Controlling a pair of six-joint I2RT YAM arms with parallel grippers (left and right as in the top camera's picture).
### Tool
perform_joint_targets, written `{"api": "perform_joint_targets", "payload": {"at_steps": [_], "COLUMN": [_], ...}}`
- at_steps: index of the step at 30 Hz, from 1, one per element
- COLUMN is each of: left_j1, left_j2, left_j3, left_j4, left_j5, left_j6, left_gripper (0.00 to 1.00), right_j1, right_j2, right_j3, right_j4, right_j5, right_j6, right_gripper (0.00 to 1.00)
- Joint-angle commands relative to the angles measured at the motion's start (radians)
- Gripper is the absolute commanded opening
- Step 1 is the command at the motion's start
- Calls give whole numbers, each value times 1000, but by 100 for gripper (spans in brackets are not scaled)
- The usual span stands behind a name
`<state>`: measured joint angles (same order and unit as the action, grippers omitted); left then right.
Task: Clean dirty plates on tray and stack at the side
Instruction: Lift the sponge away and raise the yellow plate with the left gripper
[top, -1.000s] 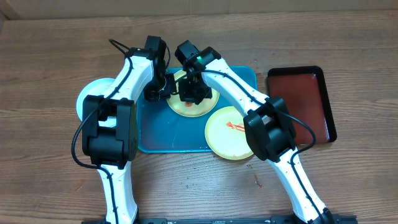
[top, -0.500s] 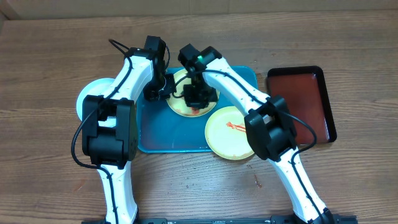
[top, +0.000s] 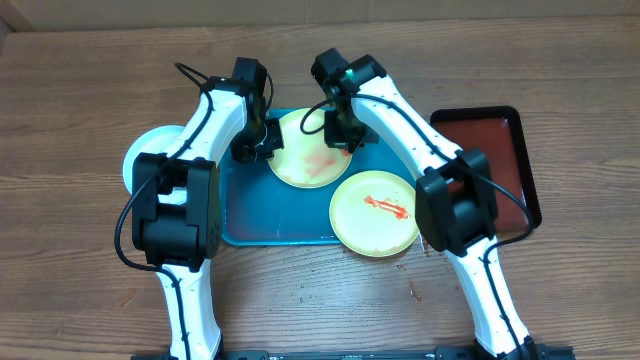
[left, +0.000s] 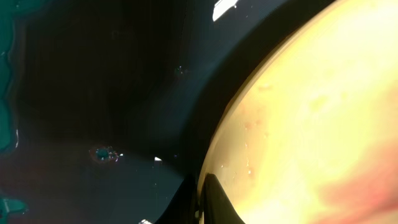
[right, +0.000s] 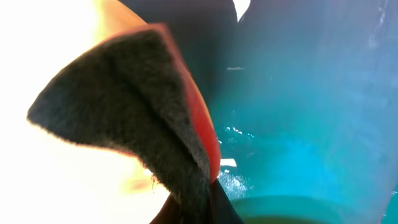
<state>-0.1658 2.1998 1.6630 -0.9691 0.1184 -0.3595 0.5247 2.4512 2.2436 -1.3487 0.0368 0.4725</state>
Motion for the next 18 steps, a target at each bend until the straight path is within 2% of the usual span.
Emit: {"api": "perform_joint_targets", "payload": {"at_steps": [1, 11, 18], "left_j1": [13, 16, 8], "left_j2": [33, -197, -322], "left_j3": [-9, -9, -9], "left_j4": [-2, 8, 6], "left_j5": [-59, -76, -313], "left_j6": [46, 206, 218], "left_gripper": [4, 4, 4], "right_j1": [-21, -150, -217], "right_j2": [-132, -277, -278], "right_j3": [4, 4, 3], "right_j4": [17, 20, 0], "right_j5": [-37, -220, -225], "right_j6": [-33, -108, -115], "right_gripper": [4, 4, 4]}}
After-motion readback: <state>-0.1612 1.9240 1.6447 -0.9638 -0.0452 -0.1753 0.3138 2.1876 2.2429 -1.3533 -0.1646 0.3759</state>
